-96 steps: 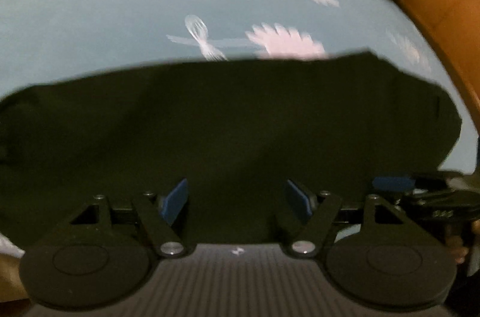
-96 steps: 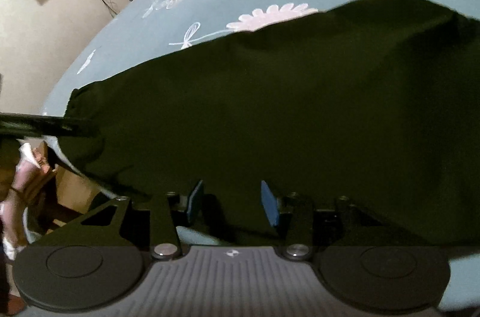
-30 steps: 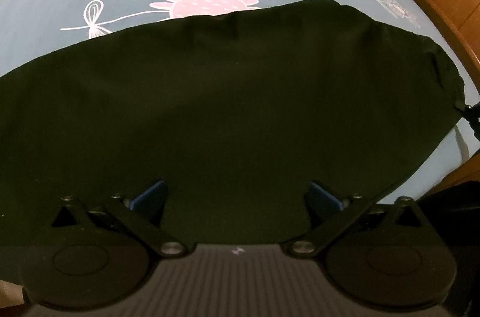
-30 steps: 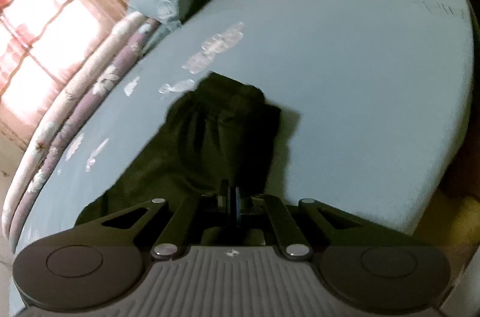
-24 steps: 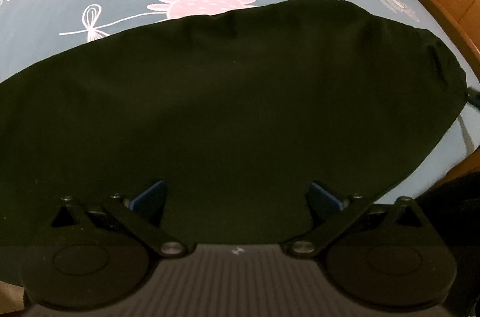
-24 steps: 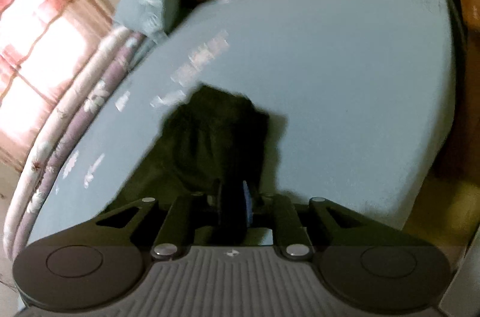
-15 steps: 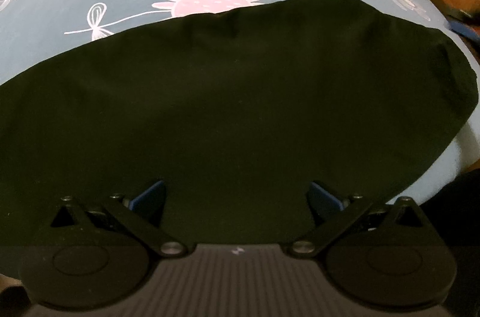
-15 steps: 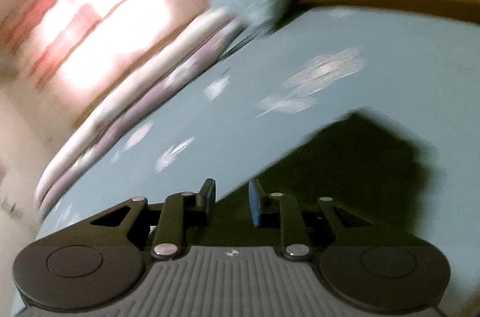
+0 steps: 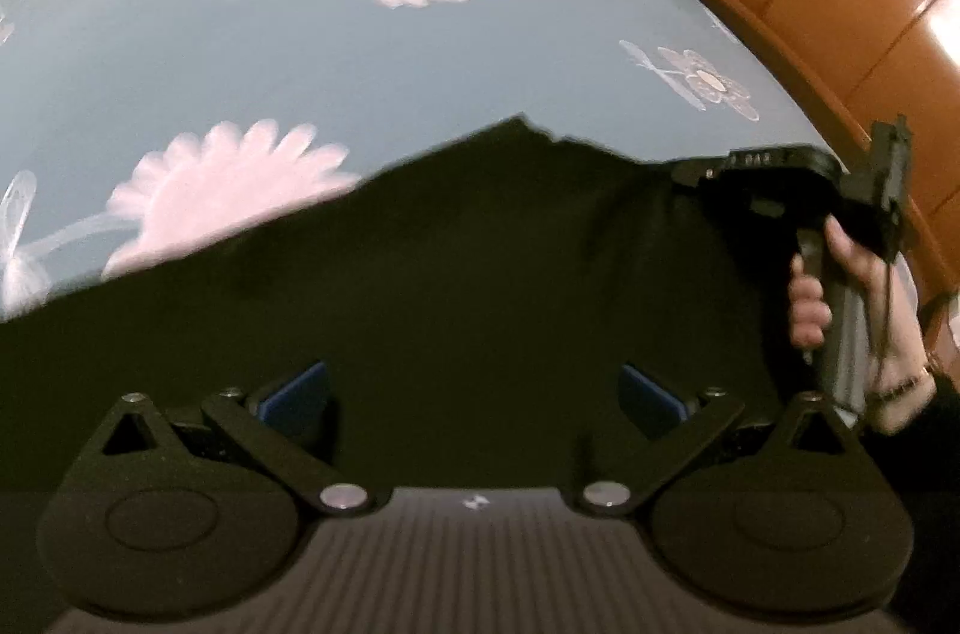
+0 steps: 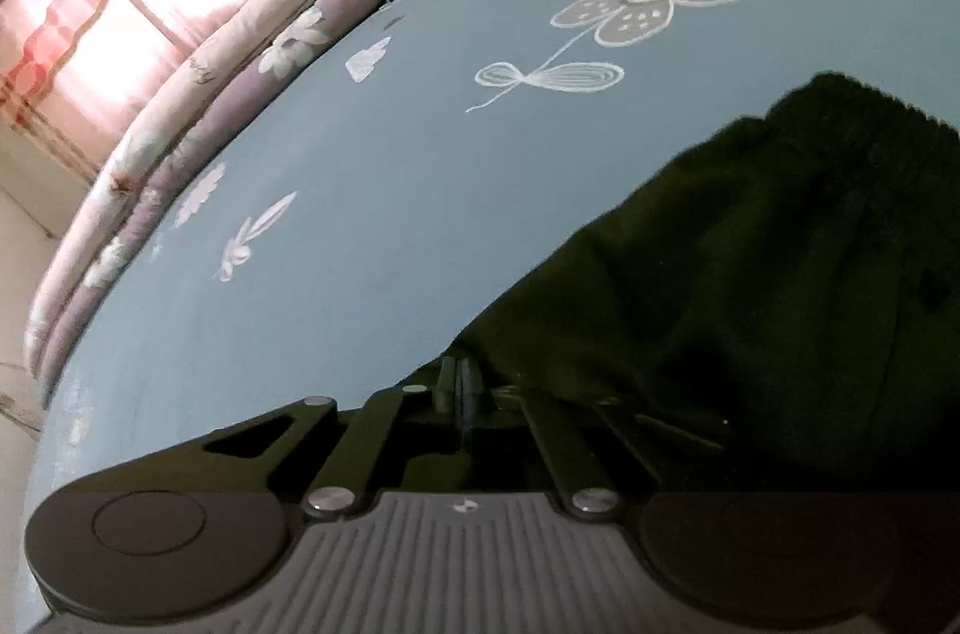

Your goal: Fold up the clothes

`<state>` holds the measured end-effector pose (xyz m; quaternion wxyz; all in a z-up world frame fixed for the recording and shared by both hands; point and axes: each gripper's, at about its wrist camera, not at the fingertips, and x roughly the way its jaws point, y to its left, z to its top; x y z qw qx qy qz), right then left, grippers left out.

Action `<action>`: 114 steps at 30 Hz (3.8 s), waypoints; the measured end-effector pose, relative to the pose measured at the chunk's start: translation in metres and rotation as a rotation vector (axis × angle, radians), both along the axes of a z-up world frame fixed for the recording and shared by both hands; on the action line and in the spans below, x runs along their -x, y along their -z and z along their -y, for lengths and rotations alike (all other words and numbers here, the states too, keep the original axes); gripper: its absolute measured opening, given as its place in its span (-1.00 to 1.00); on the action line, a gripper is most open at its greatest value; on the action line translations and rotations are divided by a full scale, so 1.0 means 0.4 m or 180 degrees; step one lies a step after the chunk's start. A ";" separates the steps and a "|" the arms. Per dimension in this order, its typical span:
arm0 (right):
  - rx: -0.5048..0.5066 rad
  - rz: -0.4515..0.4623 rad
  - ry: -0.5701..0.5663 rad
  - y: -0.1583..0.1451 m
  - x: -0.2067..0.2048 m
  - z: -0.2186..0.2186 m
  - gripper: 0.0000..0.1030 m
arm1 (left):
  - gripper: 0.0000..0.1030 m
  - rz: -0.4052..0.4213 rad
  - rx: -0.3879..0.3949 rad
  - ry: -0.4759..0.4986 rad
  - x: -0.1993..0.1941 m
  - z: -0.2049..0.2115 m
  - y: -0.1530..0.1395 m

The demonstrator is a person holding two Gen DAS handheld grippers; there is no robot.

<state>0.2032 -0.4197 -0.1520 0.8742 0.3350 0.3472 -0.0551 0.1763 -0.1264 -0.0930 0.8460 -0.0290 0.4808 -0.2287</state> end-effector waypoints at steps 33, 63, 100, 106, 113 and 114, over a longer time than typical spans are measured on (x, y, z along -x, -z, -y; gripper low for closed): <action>-0.0099 -0.0576 -0.2329 -0.067 -0.287 -0.216 -0.32 | 0.97 -0.0619 0.1183 0.0798 -0.111 0.050 0.122; 0.0239 0.0040 -0.2437 -0.044 -0.228 -0.301 -0.50 | 0.98 -0.0340 0.0974 -0.0199 -0.120 -0.222 0.095; -0.0279 0.0128 -0.1914 -0.012 -0.024 -0.364 0.14 | 0.98 -0.0001 -0.0208 -0.0976 0.091 -0.378 0.049; -0.0216 0.0106 -0.1930 -0.013 -0.025 -0.375 0.18 | 0.98 -0.0186 -0.0057 -0.1045 0.138 -0.432 0.055; -0.0052 0.0377 -0.2397 -0.056 0.021 -0.443 0.14 | 0.98 -0.0111 0.0120 -0.1899 0.149 -0.562 -0.014; -0.0017 0.0430 -0.2582 -0.061 0.036 -0.469 0.07 | 0.98 -0.0132 0.0080 -0.1963 0.154 -0.570 -0.013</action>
